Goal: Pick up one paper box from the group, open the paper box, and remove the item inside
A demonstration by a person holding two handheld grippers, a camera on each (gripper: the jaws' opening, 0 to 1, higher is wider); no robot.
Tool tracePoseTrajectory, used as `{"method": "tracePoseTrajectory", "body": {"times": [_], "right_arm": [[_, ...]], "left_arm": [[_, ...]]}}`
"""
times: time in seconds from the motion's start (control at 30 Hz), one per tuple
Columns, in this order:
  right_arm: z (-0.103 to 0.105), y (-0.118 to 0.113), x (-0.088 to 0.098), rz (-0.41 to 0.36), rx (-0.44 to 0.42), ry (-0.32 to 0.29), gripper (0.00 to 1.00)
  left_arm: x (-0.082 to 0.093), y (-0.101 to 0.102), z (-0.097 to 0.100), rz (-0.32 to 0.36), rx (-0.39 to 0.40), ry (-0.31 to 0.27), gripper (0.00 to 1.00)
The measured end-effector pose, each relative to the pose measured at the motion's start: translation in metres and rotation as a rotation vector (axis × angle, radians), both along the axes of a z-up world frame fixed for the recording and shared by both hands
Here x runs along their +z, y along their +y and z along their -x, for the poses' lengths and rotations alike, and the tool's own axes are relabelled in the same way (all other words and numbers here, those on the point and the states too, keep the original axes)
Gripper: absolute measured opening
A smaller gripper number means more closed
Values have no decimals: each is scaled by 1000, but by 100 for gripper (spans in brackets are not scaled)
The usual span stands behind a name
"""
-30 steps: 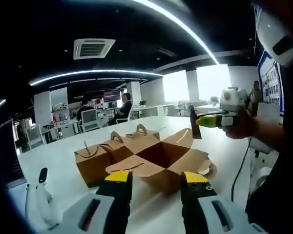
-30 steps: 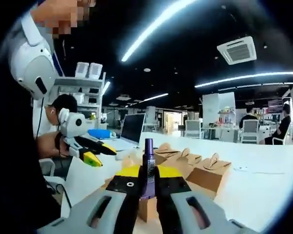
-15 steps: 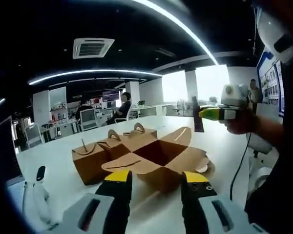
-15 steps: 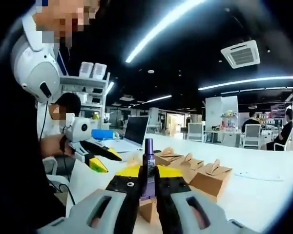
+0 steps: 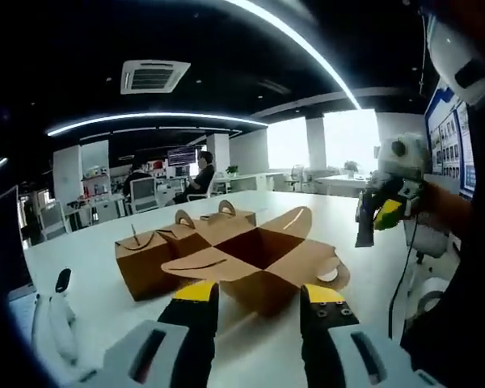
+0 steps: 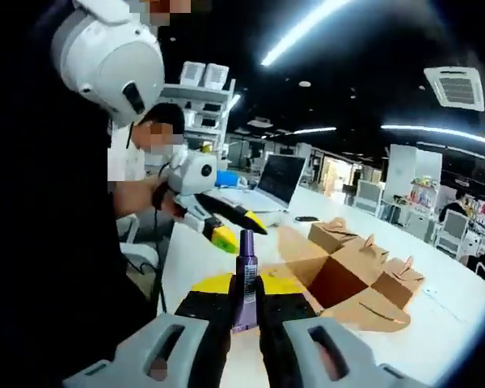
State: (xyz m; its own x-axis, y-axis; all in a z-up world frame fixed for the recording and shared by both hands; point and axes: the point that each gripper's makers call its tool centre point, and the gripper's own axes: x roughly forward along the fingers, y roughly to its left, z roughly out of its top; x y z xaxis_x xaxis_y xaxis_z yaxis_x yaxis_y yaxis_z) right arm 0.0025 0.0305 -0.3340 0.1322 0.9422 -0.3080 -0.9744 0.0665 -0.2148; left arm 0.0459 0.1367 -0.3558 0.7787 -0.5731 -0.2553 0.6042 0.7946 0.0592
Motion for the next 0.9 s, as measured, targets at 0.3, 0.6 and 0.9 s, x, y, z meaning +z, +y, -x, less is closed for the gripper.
{"method": "tracePoseTrajectory", "body": {"times": [0.3, 0.6, 0.9], "right_arm": [[12, 7, -66, 349, 69, -67, 12], [5, 17, -96, 471, 76, -75, 12], [-7, 17, -102, 491, 54, -71, 12]], "left_arm": [[-2, -1, 3, -5, -5, 2, 42], [-6, 7, 6, 10, 22, 14, 42], [-6, 8, 3, 14, 18, 17, 42]]}}
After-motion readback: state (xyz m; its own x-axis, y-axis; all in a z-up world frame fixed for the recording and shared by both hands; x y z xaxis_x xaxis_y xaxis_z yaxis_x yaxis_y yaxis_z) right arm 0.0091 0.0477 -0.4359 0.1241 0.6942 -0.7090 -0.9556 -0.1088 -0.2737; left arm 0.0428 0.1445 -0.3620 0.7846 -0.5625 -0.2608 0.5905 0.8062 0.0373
